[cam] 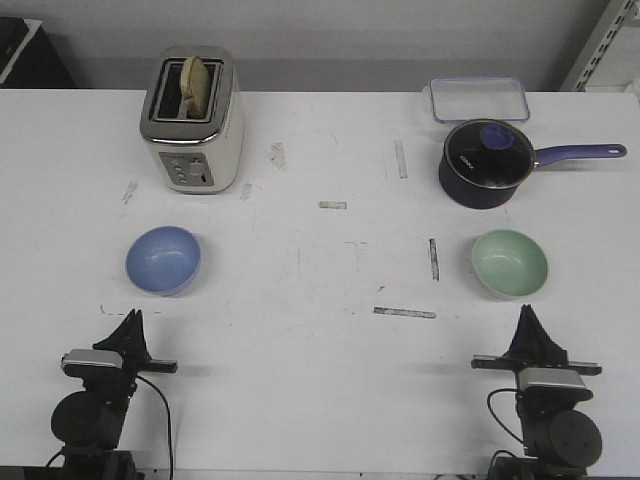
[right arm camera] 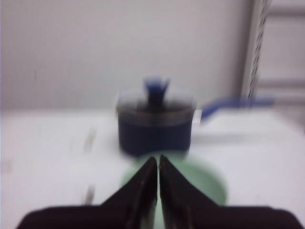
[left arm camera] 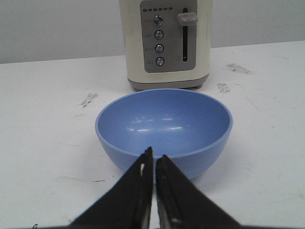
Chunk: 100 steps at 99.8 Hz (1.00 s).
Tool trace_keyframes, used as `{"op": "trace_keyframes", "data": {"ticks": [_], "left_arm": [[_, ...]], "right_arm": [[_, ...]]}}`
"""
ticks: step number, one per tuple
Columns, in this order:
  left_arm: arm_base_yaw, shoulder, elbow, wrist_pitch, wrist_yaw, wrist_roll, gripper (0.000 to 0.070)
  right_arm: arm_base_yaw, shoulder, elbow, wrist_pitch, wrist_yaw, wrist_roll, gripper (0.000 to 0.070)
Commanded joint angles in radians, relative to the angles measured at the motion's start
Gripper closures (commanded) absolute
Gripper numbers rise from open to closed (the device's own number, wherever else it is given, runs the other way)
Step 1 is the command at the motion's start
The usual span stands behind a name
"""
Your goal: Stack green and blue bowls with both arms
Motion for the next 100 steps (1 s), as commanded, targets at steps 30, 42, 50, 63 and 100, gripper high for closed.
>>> {"op": "trace_keyframes", "data": {"ticks": [30, 42, 50, 63, 100], "left_arm": [[0.000, -0.002, -0.021, 0.011, -0.001, 0.013, 0.0699], [0.000, -0.002, -0.021, 0.011, -0.001, 0.013, 0.0699], [0.000, -0.002, -0.021, 0.011, -0.001, 0.013, 0.0699], [0.000, -0.002, -0.021, 0.011, -0.001, 0.013, 0.0699], [0.000, -0.002, -0.021, 0.010, -0.001, 0.013, 0.0699]], "right_arm": [[0.000, 0.398, 0.589, -0.203, 0.036, -0.006, 0.0680], [0.000, 0.589, 0.790, -0.348, 0.006, -0.006, 0.0581], [-0.002, 0.707, 0.913, -0.457, 0.006, -0.020, 0.0409], [-0.010, 0.890, 1.073, -0.639, 0.005, -0.060, 0.0285], [-0.169, 1.286, 1.168, -0.927, -0.073, -0.253, 0.0285]]}}
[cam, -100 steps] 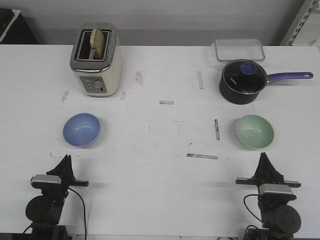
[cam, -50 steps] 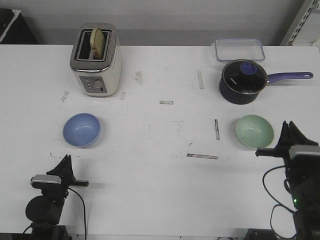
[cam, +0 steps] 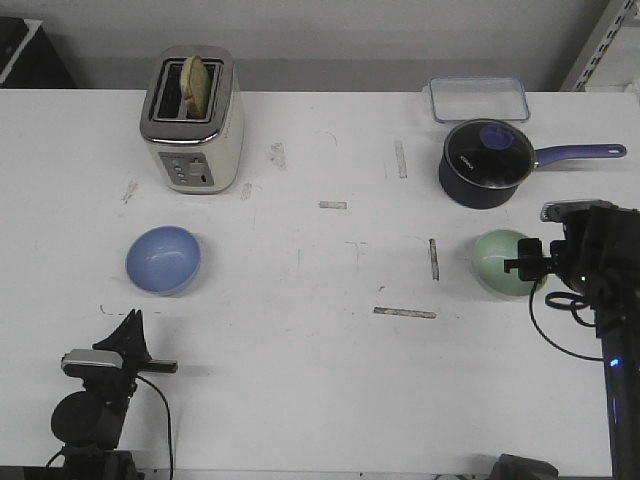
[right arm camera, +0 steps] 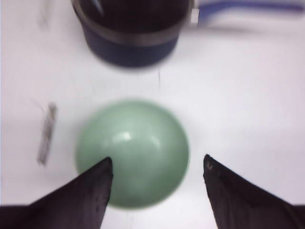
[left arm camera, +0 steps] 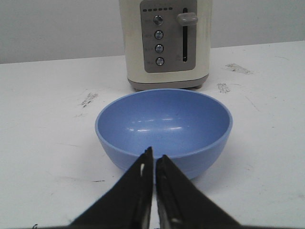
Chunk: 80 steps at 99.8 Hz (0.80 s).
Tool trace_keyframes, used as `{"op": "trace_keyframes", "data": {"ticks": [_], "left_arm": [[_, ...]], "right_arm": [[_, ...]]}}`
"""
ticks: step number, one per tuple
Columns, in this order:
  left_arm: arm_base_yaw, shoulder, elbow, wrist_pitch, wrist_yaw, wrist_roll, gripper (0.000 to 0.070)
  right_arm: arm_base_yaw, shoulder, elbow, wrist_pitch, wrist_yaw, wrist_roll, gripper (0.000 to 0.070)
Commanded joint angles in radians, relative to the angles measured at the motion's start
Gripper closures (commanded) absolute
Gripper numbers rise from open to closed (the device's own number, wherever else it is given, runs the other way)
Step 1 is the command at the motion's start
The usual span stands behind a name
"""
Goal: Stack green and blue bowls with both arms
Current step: 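Reach the right gripper down to the rim of the pale green bowl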
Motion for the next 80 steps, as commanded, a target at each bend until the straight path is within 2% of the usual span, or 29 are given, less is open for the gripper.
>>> {"op": "trace_keyframes", "data": {"ticks": [1, 20, 46, 54, 59, 63, 68, 80], "left_arm": [[0.000, -0.002, -0.021, 0.010, -0.001, 0.013, 0.0698], [0.000, -0.002, -0.021, 0.010, -0.001, 0.013, 0.0698], [0.000, -0.002, -0.021, 0.009, -0.001, 0.013, 0.0699], [0.000, -0.002, -0.021, 0.009, -0.001, 0.013, 0.0698], [0.000, -0.002, -0.021, 0.009, -0.001, 0.013, 0.0698], [0.000, -0.002, -0.021, 0.009, -0.001, 0.013, 0.0698], [0.000, -0.002, -0.021, 0.009, -0.001, 0.013, 0.0699], [0.000, -0.002, -0.021, 0.009, -0.001, 0.013, 0.0699]], "right_arm": [[-0.031, 0.074, 0.021, -0.015, -0.027, -0.050, 0.0285], [-0.090, 0.240, 0.021, -0.017, -0.045, -0.051, 0.0286], [-0.098, 0.374, 0.021, 0.014, -0.055, -0.051, 0.0297], [-0.098, 0.390, 0.021, 0.030, -0.055, -0.051, 0.0387], [-0.098, 0.395, 0.019, 0.043, -0.055, -0.050, 0.0491], [-0.098, 0.399, 0.018, 0.051, -0.055, -0.047, 0.0609], [-0.098, 0.400, 0.016, 0.057, -0.055, -0.047, 0.0700], [-0.098, 0.400, 0.016, 0.066, -0.048, -0.047, 0.0700]]}}
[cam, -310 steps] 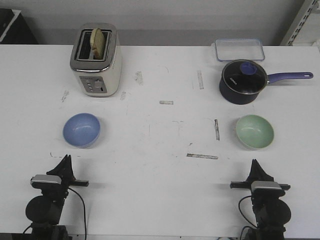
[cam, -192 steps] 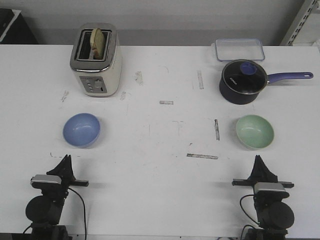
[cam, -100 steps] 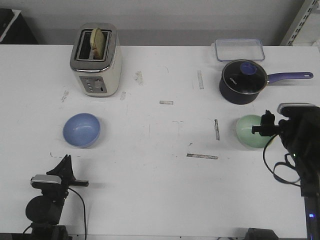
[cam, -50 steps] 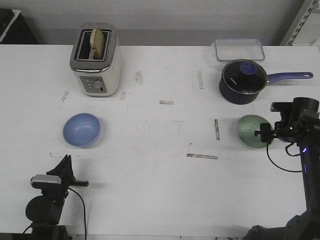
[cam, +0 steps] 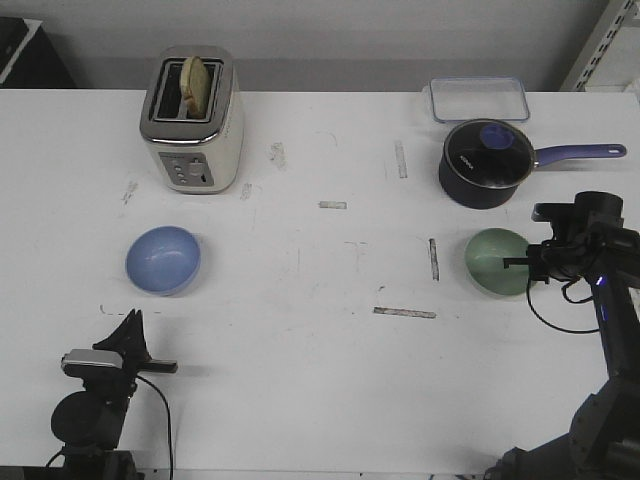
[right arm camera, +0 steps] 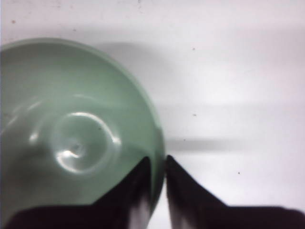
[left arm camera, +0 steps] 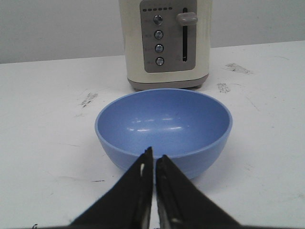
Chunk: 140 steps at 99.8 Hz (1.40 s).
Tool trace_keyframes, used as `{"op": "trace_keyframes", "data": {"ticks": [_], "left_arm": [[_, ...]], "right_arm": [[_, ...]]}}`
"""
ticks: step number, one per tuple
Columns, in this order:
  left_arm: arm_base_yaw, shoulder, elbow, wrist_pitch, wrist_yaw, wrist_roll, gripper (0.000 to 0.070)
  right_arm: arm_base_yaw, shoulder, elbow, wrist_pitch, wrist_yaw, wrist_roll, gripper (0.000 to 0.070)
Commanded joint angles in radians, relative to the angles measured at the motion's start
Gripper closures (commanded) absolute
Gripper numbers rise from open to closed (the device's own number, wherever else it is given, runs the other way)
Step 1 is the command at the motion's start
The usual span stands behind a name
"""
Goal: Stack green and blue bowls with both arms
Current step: 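Reach the right gripper down to the rim of the pale green bowl, then grip the green bowl rim and drag it toward the table center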
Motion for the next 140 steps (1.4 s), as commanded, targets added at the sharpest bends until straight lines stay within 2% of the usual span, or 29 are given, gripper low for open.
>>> {"op": "trace_keyframes", "data": {"ticks": [1, 28, 50, 64, 81, 105, 121, 129, 140], "left_arm": [[0.000, -0.002, -0.021, 0.010, -0.001, 0.013, 0.0699], [0.000, -0.002, -0.021, 0.010, -0.001, 0.013, 0.0699], [0.000, -0.002, -0.021, 0.010, -0.001, 0.013, 0.0699], [0.000, -0.002, -0.021, 0.010, -0.001, 0.013, 0.0699], [0.000, -0.002, -0.021, 0.010, -0.001, 0.013, 0.0699], [0.000, -0.002, -0.021, 0.010, -0.001, 0.013, 0.0699], [0.000, -0.002, -0.021, 0.009, -0.001, 0.013, 0.0699], [0.000, -0.002, -0.021, 0.010, -0.001, 0.013, 0.0699], [0.000, -0.002, -0.021, 0.010, -0.001, 0.013, 0.0699]], "right_arm": [[-0.003, 0.024, 0.016, 0.010, 0.006, -0.003, 0.0700], [-0.002, -0.026, 0.028, 0.010, -0.002, 0.007, 0.0700], [0.057, -0.161, 0.105, -0.015, -0.058, 0.042, 0.0700], [0.174, -0.239, 0.134, -0.003, -0.089, 0.122, 0.0700], [0.397, -0.253, 0.134, -0.003, -0.134, 0.180, 0.0700], [0.692, -0.139, 0.133, -0.008, -0.123, 0.183, 0.0700], [0.790, -0.023, 0.133, -0.006, -0.098, 0.179, 0.0700], [0.813, 0.040, 0.133, -0.001, -0.067, 0.174, 0.0700], [0.820, 0.107, 0.133, 0.000, -0.070, 0.162, 0.0700]]}}
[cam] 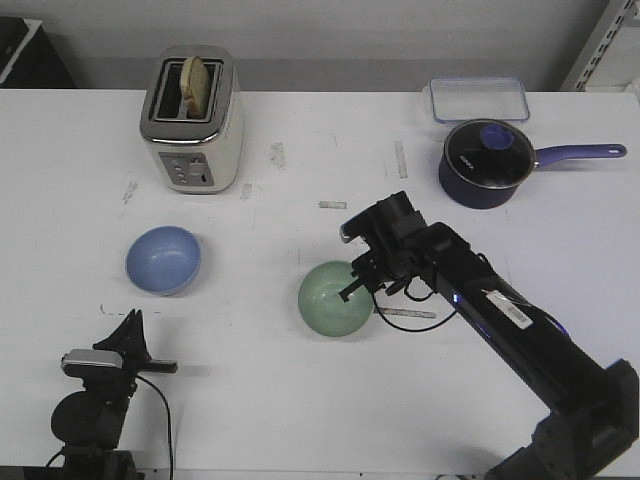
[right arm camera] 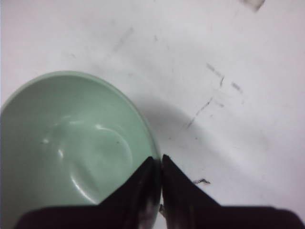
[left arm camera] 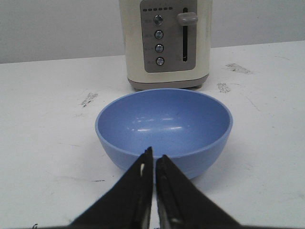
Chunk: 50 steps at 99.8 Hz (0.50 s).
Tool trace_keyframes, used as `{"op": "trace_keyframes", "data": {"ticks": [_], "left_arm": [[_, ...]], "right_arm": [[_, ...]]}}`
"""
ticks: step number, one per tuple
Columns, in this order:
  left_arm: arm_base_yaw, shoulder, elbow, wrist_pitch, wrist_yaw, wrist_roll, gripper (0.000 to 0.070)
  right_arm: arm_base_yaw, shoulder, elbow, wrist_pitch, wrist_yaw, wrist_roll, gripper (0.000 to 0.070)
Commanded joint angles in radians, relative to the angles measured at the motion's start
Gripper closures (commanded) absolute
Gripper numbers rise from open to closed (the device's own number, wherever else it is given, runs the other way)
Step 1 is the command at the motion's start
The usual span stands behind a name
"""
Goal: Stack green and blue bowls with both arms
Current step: 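Grip the green bowl rim and drag it toward the table center, then release the green bowl and retract the right gripper to rest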
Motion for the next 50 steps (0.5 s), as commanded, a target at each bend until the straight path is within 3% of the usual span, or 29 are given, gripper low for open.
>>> {"op": "trace_keyframes", "data": {"ticks": [1, 34, 38, 44, 50], "left_arm": [[0.000, -0.002, -0.021, 0.010, -0.001, 0.013, 0.0699], [0.000, -0.002, -0.021, 0.010, -0.001, 0.013, 0.0699], [0.000, -0.002, -0.021, 0.010, -0.001, 0.013, 0.0699], [0.000, -0.002, -0.021, 0.010, -0.001, 0.013, 0.0699], [0.000, -0.002, -0.021, 0.010, -0.001, 0.013, 0.0699]], "right_arm": [[0.010, 0.052, 0.013, 0.009, -0.001, -0.002, 0.0700], [0.012, 0.114, 0.013, 0.008, -0.002, -0.014, 0.0676], [0.012, 0.112, 0.014, 0.004, -0.002, -0.014, 0.0618], [0.011, 0.111, 0.015, -0.001, -0.002, -0.018, 0.0446], [0.011, 0.106, 0.016, -0.002, -0.002, -0.023, 0.0331]]}}
